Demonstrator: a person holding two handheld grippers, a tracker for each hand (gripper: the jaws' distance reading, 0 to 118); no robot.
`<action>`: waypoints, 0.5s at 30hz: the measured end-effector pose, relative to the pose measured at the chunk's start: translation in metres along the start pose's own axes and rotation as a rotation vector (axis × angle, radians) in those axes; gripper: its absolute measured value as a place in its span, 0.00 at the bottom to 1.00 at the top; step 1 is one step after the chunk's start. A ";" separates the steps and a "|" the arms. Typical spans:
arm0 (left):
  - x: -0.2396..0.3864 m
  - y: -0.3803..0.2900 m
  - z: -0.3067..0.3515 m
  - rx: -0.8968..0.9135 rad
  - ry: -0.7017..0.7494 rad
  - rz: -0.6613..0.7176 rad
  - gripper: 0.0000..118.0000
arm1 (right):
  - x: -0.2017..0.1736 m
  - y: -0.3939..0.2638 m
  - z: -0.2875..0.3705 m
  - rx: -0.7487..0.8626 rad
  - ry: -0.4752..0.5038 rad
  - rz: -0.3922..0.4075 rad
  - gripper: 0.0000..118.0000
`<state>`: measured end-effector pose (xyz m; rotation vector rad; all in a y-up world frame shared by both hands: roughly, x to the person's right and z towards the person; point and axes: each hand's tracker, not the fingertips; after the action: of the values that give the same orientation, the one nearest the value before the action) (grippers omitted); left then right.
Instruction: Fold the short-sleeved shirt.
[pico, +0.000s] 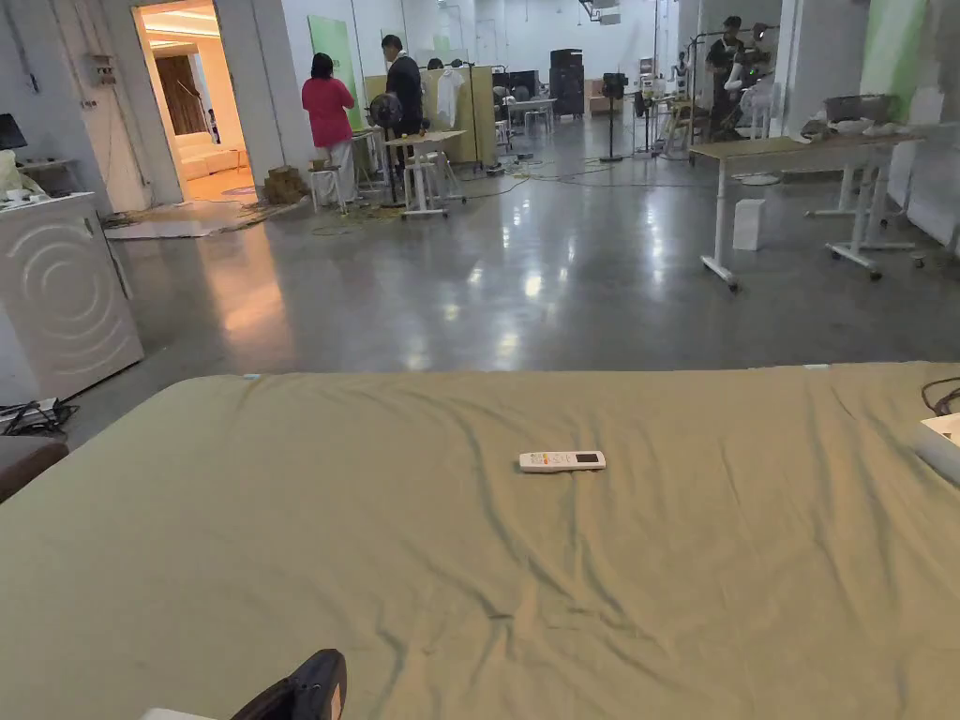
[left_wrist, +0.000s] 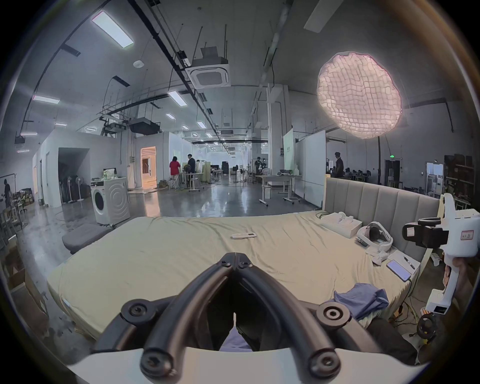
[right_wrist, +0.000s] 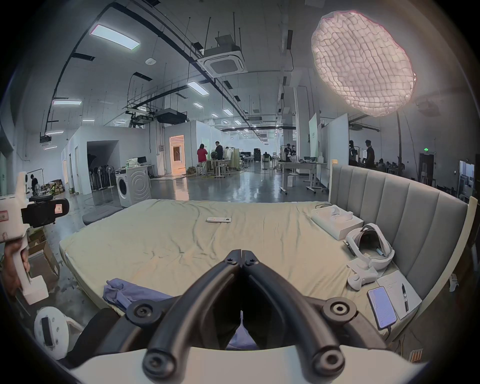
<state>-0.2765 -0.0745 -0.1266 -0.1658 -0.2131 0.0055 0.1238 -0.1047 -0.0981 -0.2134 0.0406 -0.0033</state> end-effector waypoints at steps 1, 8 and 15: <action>-0.004 -0.001 -0.002 -0.010 -0.001 -0.001 0.01 | 0.000 -0.001 -0.001 -0.006 0.001 -0.003 0.00; -0.063 -0.036 -0.020 -0.210 -0.108 0.188 0.93 | 0.005 -0.014 -0.006 -0.069 0.014 -0.050 0.00; -0.156 -0.133 -0.083 -0.413 -0.297 0.728 0.97 | 0.009 -0.034 -0.017 -0.174 0.060 -0.149 0.00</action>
<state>-0.4132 -0.2224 -0.2174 -0.6494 -0.4398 0.7174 0.1325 -0.1419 -0.1080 -0.3902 0.0851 -0.1547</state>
